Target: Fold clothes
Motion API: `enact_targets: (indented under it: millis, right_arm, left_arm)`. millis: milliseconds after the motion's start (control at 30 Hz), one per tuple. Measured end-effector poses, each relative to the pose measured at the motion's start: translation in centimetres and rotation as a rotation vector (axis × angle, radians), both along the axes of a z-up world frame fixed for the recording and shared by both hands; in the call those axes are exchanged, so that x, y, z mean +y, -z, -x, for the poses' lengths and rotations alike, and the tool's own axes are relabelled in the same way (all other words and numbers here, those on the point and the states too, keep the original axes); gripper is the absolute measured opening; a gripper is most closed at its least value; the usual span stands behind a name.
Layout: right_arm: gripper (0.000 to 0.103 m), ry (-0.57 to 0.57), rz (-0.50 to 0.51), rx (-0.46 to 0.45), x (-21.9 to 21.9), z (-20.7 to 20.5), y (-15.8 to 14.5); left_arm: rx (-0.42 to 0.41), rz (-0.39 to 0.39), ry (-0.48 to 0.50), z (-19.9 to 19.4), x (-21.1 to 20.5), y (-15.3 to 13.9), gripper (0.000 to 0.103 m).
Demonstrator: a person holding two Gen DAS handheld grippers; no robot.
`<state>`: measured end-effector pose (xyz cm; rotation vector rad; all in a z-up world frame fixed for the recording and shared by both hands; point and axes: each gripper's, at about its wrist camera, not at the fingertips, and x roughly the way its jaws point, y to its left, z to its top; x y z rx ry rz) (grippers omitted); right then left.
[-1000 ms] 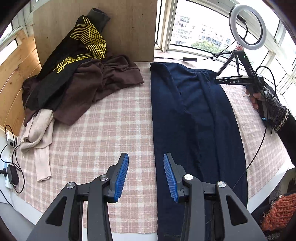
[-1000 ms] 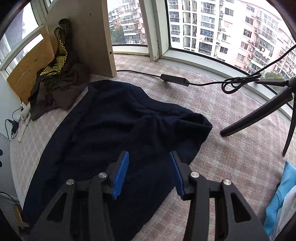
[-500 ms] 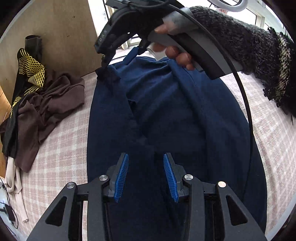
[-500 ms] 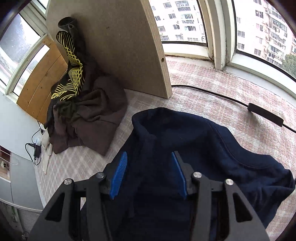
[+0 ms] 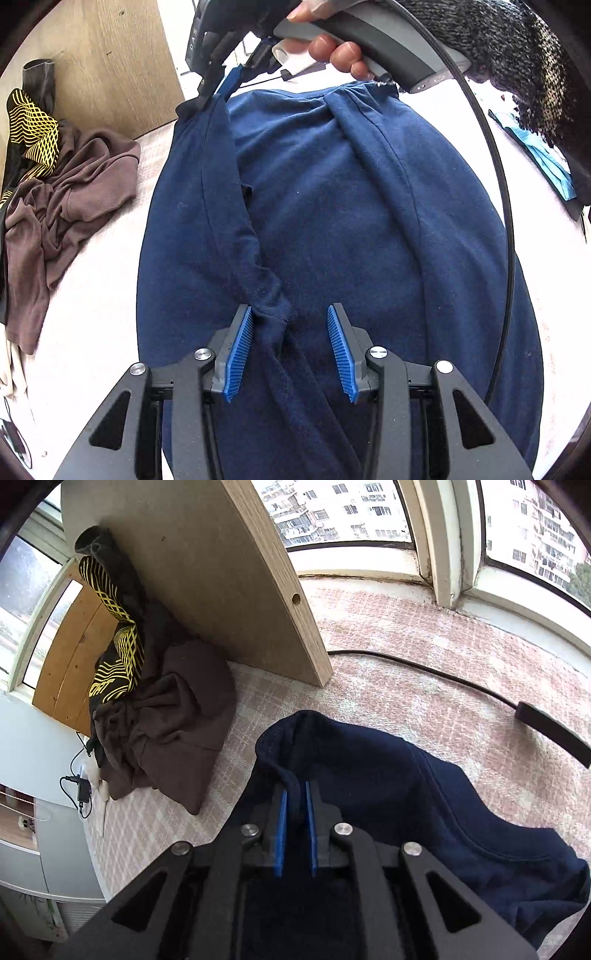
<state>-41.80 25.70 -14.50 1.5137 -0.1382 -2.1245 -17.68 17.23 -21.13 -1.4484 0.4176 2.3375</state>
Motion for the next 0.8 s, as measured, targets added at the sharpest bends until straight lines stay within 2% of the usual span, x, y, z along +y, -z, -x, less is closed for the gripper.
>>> enact_targets:
  millis: [33,100,200,367,400,467,500,600,667,700,800]
  right_arm:
    - [0.033,-0.007,-0.024,0.034,-0.4,0.0,-0.7]
    - [0.042,-0.029,-0.028,0.052,-1.5,0.5,-1.5]
    - [0.042,-0.069,-0.039,0.032,-3.9,1.3,-1.5]
    - [0.042,-0.071,-0.16,-0.04,-6.4,2.5,0.7]
    - [0.041,-0.064,-0.167,-0.044,-6.4,2.7,1.0]
    - [0.022,-0.051,-0.152,-0.057,-6.0,3.0,1.5]
    - [0.008,-0.036,-0.131,-0.062,-5.5,3.2,1.6]
    - [0.008,0.02,0.058,-0.045,-2.7,3.5,0.7]
    - [0.008,0.05,0.128,-0.042,-1.1,3.8,1.0]
    - [0.008,0.052,0.124,-0.041,-0.7,3.9,1.5]
    - [0.007,0.017,0.008,-0.016,-1.3,3.6,3.0]
  left_arm:
    - [-0.001,-0.001,0.001,0.0,0.0,0.0,0.039]
    - [-0.005,-0.006,0.0,0.0,0.0,0.0,0.04]
    - [-0.004,-0.01,0.001,0.0,0.0,0.0,0.041]
    - [-0.009,-0.015,0.003,-0.1,0.0,-0.1,0.042]
    - [-0.007,-0.015,0.005,-0.2,0.0,-0.1,0.042]
    - [-0.004,-0.018,0.007,-0.3,0.0,-0.1,0.043]
    - [-0.003,-0.022,0.007,-0.3,0.0,-0.2,0.043]
    - [0.002,-0.028,0.01,-0.6,0.0,-0.2,0.043]
    - [0.007,-0.031,0.011,-0.7,0.0,-0.2,0.044]
    - [0.009,-0.032,0.012,-0.7,0.0,-0.2,0.044]
    - [0.014,-0.035,0.016,-0.7,0.0,-0.3,0.047]
